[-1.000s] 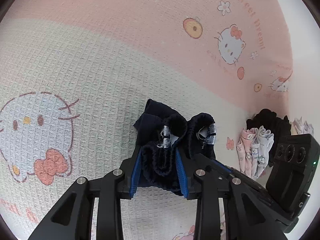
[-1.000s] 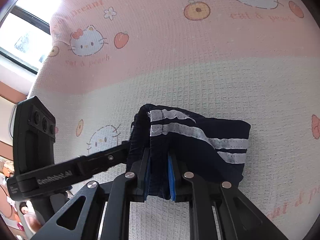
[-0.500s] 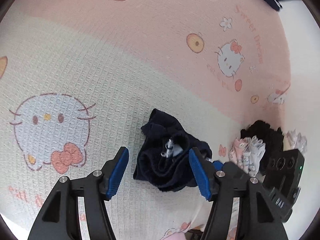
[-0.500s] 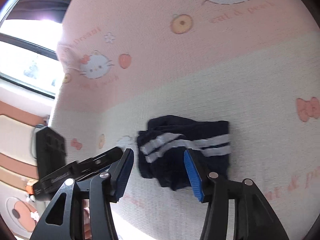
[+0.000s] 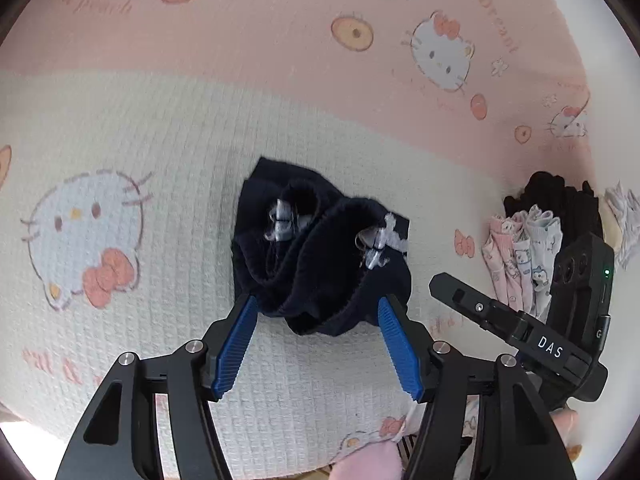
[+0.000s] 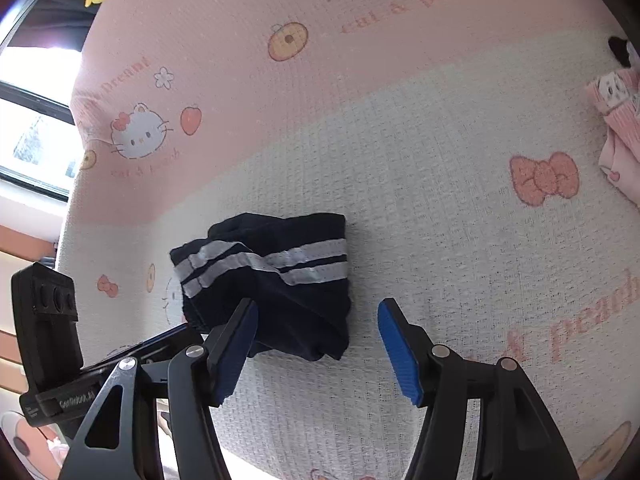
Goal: Fold clothes
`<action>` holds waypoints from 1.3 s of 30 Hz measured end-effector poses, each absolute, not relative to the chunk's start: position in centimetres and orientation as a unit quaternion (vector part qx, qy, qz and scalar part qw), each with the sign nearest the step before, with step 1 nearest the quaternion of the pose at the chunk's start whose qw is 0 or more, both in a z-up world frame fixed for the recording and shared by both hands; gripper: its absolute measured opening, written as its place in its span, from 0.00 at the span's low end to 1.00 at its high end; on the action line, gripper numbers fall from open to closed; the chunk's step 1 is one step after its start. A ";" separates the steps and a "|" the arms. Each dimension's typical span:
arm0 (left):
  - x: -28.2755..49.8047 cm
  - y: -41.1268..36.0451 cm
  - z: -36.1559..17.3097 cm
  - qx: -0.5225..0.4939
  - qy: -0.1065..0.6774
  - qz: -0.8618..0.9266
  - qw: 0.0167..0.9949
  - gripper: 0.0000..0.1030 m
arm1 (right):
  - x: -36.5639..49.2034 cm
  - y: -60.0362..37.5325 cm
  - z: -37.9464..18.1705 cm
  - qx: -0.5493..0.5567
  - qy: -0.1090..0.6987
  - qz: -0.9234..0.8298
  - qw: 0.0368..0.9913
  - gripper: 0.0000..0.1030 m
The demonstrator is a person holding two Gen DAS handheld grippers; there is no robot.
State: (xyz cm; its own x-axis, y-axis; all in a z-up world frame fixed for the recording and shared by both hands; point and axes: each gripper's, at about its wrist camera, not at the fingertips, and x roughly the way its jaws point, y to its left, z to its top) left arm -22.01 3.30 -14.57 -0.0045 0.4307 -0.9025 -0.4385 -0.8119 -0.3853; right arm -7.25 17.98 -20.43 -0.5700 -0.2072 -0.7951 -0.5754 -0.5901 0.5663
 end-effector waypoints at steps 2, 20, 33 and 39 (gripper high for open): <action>-21.6 4.0 -14.7 -0.636 0.026 0.709 0.304 0.59 | -6.8 18.3 -21.0 -0.446 0.437 0.771 0.125 0.60; -21.4 5.6 -16.2 -0.571 0.137 0.786 0.192 0.59 | -8.0 18.4 -23.6 -0.400 0.434 0.796 0.135 0.61; -25.9 1.1 -17.1 -0.574 0.044 0.795 0.190 0.59 | -11.1 18.0 -24.7 -0.388 0.472 0.787 0.082 0.61; -27.6 -2.8 -19.7 -0.596 -0.100 0.765 0.223 0.58 | -11.8 18.0 -25.3 -0.373 0.498 0.779 0.077 0.61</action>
State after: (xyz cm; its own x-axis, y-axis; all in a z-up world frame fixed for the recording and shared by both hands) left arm -27.59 -2.80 -19.70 -0.1899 0.4613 -0.8667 -0.2219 -0.8801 -0.4198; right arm -11.79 17.98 -25.27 -0.7095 -0.2519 -0.6581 -0.4914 -0.4925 0.7183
